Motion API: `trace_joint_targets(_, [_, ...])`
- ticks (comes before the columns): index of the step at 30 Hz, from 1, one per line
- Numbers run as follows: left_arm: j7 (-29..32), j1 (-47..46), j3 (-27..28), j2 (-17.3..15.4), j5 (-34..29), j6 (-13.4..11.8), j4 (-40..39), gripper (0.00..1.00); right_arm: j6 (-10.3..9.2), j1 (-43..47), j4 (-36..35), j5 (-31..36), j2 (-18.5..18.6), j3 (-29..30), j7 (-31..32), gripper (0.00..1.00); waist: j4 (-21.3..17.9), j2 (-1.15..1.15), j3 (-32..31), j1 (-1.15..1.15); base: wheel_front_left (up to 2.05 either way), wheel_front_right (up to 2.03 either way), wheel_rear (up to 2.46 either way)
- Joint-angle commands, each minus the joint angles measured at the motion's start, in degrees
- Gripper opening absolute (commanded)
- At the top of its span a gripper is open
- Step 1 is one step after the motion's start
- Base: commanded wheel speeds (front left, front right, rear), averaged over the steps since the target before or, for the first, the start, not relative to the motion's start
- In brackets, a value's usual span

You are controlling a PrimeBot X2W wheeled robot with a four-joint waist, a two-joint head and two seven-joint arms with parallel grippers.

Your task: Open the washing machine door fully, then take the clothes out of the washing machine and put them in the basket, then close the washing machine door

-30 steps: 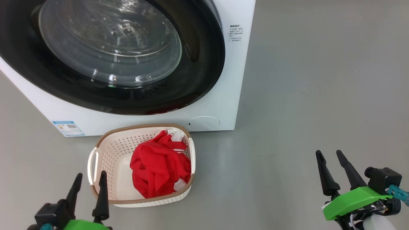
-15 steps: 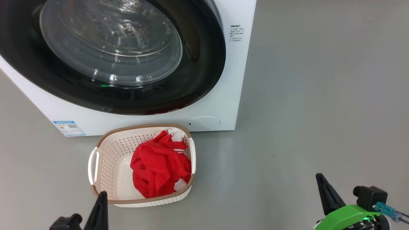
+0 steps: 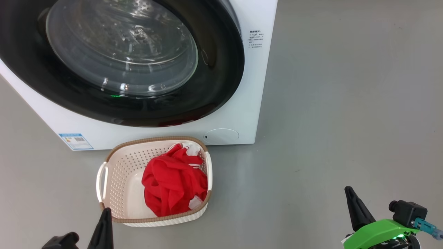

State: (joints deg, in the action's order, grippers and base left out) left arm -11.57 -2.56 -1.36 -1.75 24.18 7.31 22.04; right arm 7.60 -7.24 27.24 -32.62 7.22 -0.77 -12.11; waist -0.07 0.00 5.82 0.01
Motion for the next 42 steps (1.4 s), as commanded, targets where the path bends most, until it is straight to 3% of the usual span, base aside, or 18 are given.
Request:
trace_joint_targets(1, [0.27,-1.2,0.81,-0.69,1.61,0.02,-1.66,0.0,-0.01,-0.84,-1.65,-1.51,0.3,0.49,0.33,0.0,0.0,0.0,-0.08,-0.01,0.0,0.0,0.0])
trace_joint_targets(42, [6.88,-2.12,3.46,-0.85,26.16,0.08,-3.99,0.0,-0.05,-0.15,-5.91,-22.97,-1.42,3.04,7.12,0.0,0.03,0.0,-2.14,-0.01,0.0,0.0,0.0])
